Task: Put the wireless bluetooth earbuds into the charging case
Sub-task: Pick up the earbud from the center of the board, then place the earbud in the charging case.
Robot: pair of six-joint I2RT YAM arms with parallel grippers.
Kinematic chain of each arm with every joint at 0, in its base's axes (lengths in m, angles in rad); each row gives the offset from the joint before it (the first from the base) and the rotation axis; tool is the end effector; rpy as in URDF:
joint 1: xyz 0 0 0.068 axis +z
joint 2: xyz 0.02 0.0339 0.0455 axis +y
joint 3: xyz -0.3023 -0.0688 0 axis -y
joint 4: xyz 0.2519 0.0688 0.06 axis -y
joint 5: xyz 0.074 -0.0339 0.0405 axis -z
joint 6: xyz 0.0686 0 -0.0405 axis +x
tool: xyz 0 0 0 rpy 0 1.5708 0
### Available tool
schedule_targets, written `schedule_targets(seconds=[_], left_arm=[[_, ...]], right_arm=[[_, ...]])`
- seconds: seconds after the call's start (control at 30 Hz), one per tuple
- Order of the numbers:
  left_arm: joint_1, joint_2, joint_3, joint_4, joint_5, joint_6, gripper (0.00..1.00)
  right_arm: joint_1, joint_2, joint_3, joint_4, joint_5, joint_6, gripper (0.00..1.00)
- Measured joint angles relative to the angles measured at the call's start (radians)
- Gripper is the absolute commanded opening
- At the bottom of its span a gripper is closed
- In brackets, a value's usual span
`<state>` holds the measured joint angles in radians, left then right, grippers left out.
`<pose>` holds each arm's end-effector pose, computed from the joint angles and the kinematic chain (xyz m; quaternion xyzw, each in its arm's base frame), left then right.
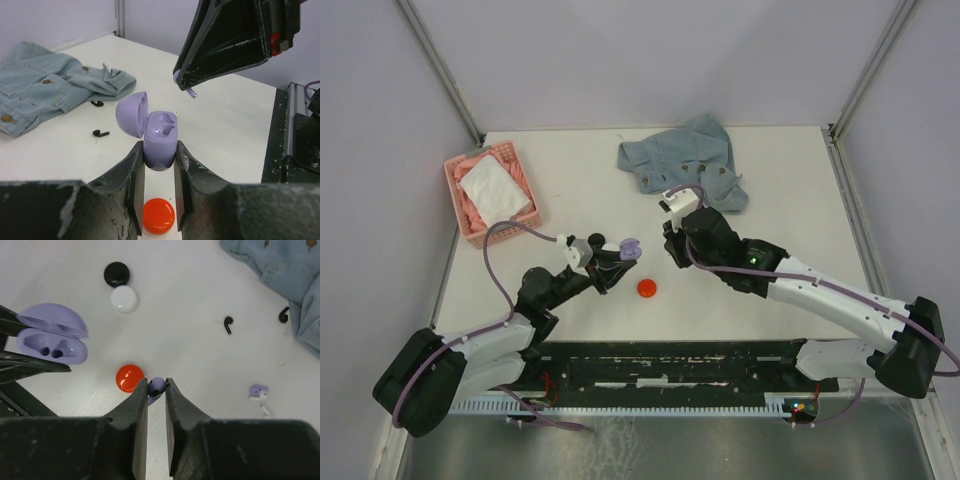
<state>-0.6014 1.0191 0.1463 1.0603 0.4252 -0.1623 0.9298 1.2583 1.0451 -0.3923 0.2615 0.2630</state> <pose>0.1518 -0.1385 0.2420 0.2944 0.5731 -0.4054 0.6485 0.1944 0.2309 0.3267 -0.2302 0.8497 0.1629 0.4456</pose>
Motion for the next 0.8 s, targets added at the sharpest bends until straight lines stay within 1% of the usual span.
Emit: schedule_targets(seconds=[0.13,0.3,0.53,0.8], left_arm=[[0.000,0.021,0.000,0.054,0.031,0.000,0.03],[0.000,0.034,0.000,0.089,0.066,-0.001,0.03],[0.000,0.033,0.001,0.101,0.096,-0.014,0.03],[-0.001,0.016,0.014,0.101,0.101,-0.065,0.03]], right_arm=[[0.051,-0.067,0.004,0.048,0.011,-0.037,0.14],[0.095,-0.112,0.003,0.137,0.005,-0.084,0.15],[0.139,-0.132,-0.060,0.314,-0.010,-0.147,0.15],[0.182,-0.129,-0.145,0.457,-0.017,-0.225,0.15]])
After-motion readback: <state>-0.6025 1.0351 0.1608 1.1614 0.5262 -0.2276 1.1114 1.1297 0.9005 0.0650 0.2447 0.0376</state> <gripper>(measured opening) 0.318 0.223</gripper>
